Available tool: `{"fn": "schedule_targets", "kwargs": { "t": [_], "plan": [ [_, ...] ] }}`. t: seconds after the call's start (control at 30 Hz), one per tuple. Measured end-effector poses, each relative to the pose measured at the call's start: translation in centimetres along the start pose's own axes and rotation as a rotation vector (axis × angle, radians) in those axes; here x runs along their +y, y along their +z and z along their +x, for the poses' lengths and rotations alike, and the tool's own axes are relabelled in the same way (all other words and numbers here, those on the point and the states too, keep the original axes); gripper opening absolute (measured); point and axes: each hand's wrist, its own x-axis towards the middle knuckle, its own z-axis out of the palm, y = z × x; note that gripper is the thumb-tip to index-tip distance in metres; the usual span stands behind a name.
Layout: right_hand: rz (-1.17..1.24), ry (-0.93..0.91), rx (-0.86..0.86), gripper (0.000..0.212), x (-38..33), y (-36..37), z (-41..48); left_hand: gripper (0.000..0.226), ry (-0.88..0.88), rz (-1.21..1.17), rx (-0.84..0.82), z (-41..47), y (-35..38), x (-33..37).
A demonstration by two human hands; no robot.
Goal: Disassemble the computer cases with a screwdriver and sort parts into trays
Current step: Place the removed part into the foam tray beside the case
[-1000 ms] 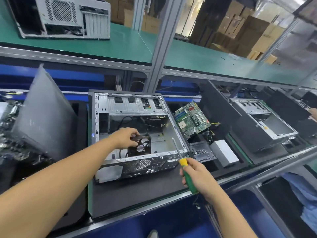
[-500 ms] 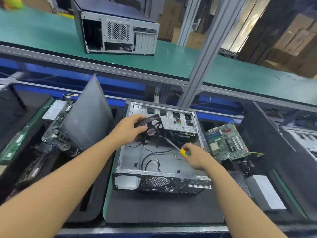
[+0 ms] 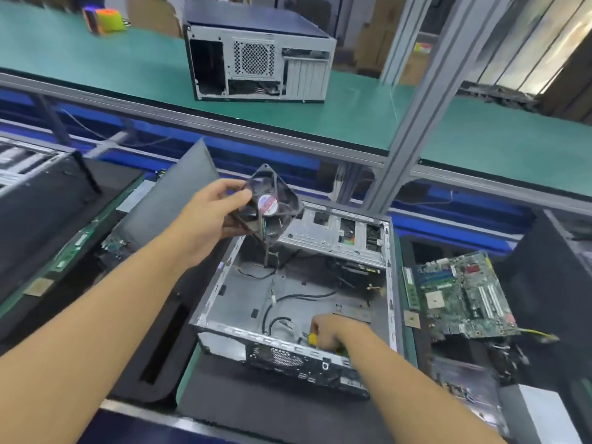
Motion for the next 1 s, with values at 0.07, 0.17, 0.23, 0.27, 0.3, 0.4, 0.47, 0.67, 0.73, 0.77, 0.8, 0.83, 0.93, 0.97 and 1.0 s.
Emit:
{"fn": "schedule_targets", "kwargs": {
  "t": [0.07, 0.17, 0.23, 0.27, 0.3, 0.4, 0.47, 0.67, 0.73, 0.77, 0.8, 0.83, 0.93, 0.97, 1.0],
  "plan": [
    [-0.002, -0.013, 0.006, 0.036, -0.1, 0.1, 0.2, 0.015, -0.059, 0.110, -0.035, -0.4, 0.7, -1.6],
    [0.045, -0.020, 0.028, 0.040, 0.0, 0.1, -0.6, 0.015, -0.118, 0.093, -0.086, -0.7, 2.4, -3.4],
    [0.167, -0.056, 0.063, 0.039, 0.5, -0.5, -1.9, 0.016, -0.143, 0.070, -0.119, -0.5, 3.6, -4.2],
    [0.340, -0.076, 0.108, 0.036, 1.1, -0.9, -2.8, 0.015, -0.156, 0.054, -0.136, -0.4, 4.3, -4.6],
    [0.614, -0.094, 0.162, 0.034, 1.8, -1.3, -3.9, 0.014, -0.172, 0.030, -0.155, -0.2, 5.1, -4.8],
    [1.610, -0.319, 0.265, 0.032, 4.0, -2.1, -8.3, 0.014, -0.233, -0.074, -0.202, 0.6, 8.2, -5.4],
    [1.970, -0.542, 0.270, 0.036, 5.5, -2.2, -10.9, 0.014, -0.263, -0.153, -0.268, 1.0, 10.8, -5.6],
    [1.758, -0.398, 0.814, 0.019, 7.9, -1.1, -15.0, 0.026, -0.324, -0.212, -0.629, 0.4, 18.9, -7.1],
    [1.748, -0.306, 0.950, 0.017, 9.0, -0.4, -16.4, 0.025, -0.254, -0.064, -0.702, -0.1, 20.9, -8.2],
    [1.728, -0.250, 0.999, 0.017, 9.7, 0.0, -17.2, 0.026, -0.204, 0.028, -0.730, -0.3, 21.8, -8.6],
    [1.702, -0.201, 1.034, 0.016, 10.4, 0.5, -18.1, 0.031, -0.167, 0.095, -0.766, -0.5, 22.5, -9.0],
    [1.671, -0.151, 1.059, 0.016, 11.0, 1.0, -18.9, 0.039, -0.146, 0.138, -0.800, -0.6, 23.3, -9.3],
    [1.553, 0.005, 1.098, 0.018, 12.6, 2.9, -21.3, 0.046, -0.108, 0.196, -0.825, -1.6, 25.4, -9.7],
    [1.543, 0.017, 1.085, 0.019, 13.0, 3.6, -21.9, 0.041, -0.085, 0.208, -0.822, -2.0, 26.1, -9.7],
    [1.568, 0.002, 1.058, 0.022, 13.5, 4.3, -22.5, 0.035, -0.051, 0.224, -0.828, -2.3, 26.8, -9.9]
  ]
}}
